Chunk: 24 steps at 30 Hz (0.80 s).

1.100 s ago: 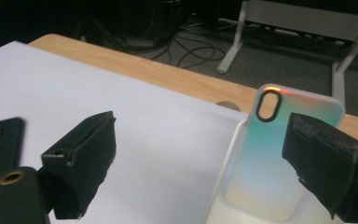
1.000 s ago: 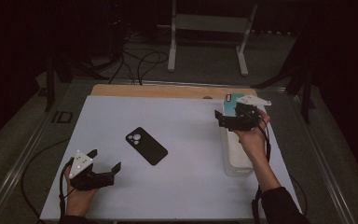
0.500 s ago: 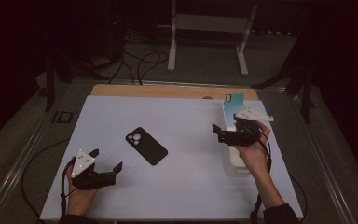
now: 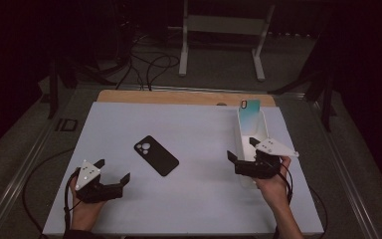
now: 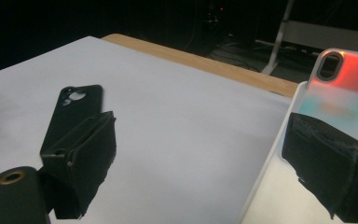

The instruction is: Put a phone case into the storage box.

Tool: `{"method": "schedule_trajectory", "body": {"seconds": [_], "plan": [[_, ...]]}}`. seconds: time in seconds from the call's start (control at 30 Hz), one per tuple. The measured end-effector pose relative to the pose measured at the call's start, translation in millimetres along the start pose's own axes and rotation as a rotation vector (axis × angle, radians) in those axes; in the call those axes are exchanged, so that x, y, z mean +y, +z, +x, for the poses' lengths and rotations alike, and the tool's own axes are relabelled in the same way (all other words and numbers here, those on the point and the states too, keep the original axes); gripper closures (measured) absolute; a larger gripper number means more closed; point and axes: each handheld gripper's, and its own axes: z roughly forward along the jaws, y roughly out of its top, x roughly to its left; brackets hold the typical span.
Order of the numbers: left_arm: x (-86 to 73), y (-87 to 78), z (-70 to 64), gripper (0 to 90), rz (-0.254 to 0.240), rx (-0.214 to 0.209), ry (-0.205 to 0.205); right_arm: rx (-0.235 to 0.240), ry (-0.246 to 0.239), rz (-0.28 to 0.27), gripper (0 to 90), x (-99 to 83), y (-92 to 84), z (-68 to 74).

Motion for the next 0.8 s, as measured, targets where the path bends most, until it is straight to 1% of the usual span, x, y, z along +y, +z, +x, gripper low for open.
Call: {"method": "schedule_trajectory", "body": {"seconds": [0.2,0.27,0.33,0.43,0.5,0.53,0.6,0.63,0.67,0.8], "plan": [[0.0,-0.8,0.3,0.4,-0.002,0.002,0.0,0.005,0.0,-0.053,9.8,-16.4,-15.3,2.9],[0.1,-1.0,0.7,0.4,-0.002,0.003,-0.001,0.003,-0.004,-0.076,9.9,-24.7,-21.9,4.4],[0.2,-1.0,0.6,0.4,-0.004,0.002,-0.002,0.0,-0.006,-0.084,9.9,-31.8,-26.1,6.3],[0.7,-1.2,-0.1,0.4,-0.006,0.001,-0.001,0.006,0.013,-0.096,10.2,-44.1,-31.7,8.5],[0.8,-1.3,-0.1,0.4,-0.008,0.002,-0.002,0.004,0.016,-0.099,11.8,-51.1,-35.5,9.5],[0.9,-1.5,0.0,0.4,-0.007,0.003,-0.002,0.011,0.021,-0.103,11.9,-54.2,-37.6,9.6],[1.2,-1.9,0.2,0.4,-0.007,0.003,0.0,0.003,0.036,-0.116,11.9,-59.9,-43.1,9.7],[1.2,-1.9,0.2,0.4,-0.007,0.003,0.0,0.003,0.036,-0.116,11.9,-59.9,-43.1,9.7],[1.9,-2.5,0.0,0.4,-0.011,0.001,0.003,-0.005,0.051,-0.127,11.9,-64.0,-47.4,9.0],[6.0,-4.9,-2.0,0.4,-0.028,-0.005,0.004,-0.015,0.068,-0.134,11.9,-70.9,-53.4,6.9]]}}
